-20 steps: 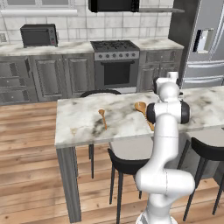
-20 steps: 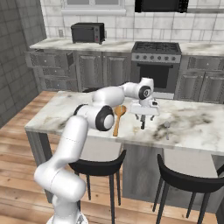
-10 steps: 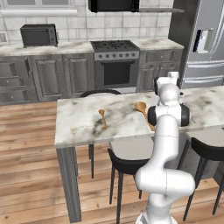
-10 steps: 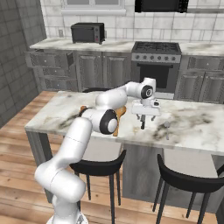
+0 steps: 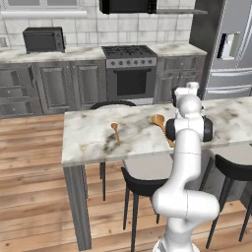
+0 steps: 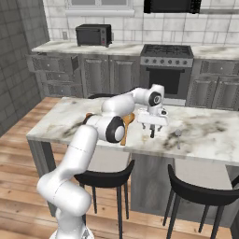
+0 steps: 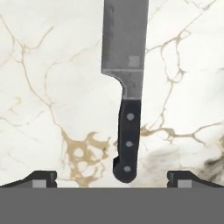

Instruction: Pick up the metallic utensils from the counter and place them in the open drawer. Make sure not to pick up any wooden utensils.

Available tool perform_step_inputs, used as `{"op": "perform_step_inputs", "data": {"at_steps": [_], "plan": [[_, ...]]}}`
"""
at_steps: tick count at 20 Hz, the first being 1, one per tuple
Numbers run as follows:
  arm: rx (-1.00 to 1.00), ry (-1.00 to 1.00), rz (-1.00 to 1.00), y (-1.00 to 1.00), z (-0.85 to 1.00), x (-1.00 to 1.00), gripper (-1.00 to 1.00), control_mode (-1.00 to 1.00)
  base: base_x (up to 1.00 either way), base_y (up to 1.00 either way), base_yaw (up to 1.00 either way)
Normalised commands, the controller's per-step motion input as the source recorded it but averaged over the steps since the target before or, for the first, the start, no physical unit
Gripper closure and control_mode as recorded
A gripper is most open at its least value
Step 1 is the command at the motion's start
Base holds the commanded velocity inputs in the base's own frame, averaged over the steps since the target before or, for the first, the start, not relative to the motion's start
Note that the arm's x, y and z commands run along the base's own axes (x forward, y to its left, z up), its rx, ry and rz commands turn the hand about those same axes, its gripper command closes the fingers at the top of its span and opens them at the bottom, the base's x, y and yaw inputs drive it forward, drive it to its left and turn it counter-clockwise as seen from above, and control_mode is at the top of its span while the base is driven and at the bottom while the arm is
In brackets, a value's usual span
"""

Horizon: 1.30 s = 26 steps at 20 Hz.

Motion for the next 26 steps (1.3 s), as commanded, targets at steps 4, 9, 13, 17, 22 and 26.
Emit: {"op": "perform_step_inputs", "data": {"at_steps": [4, 9, 13, 17, 22, 26], "plan": [[0.0, 0.0, 0.0, 0.0, -0.19, 0.0, -1.0, -1.0, 0.0, 0.0, 0.0], [0.0, -0.03, -0.01, 0.0, -0.23, 0.12, -1.0, -1.0, 0.0, 0.0, 0.0], [0.0, -0.04, -0.01, 0.0, -0.21, 0.16, -1.0, -1.0, 0.0, 0.0, 0.0], [0.0, -0.02, 0.0, -0.02, -0.1, 0.21, -1.0, -1.0, 0.0, 0.0, 0.0], [0.0, 0.0, 0.0, -0.15, 0.0, 0.18, -1.0, -1.0, 0.0, 0.0, 0.0], [0.0, 0.0, 0.0, -0.2, 0.0, 0.15, -1.0, -1.0, 0.0, 0.0, 0.0]]}}
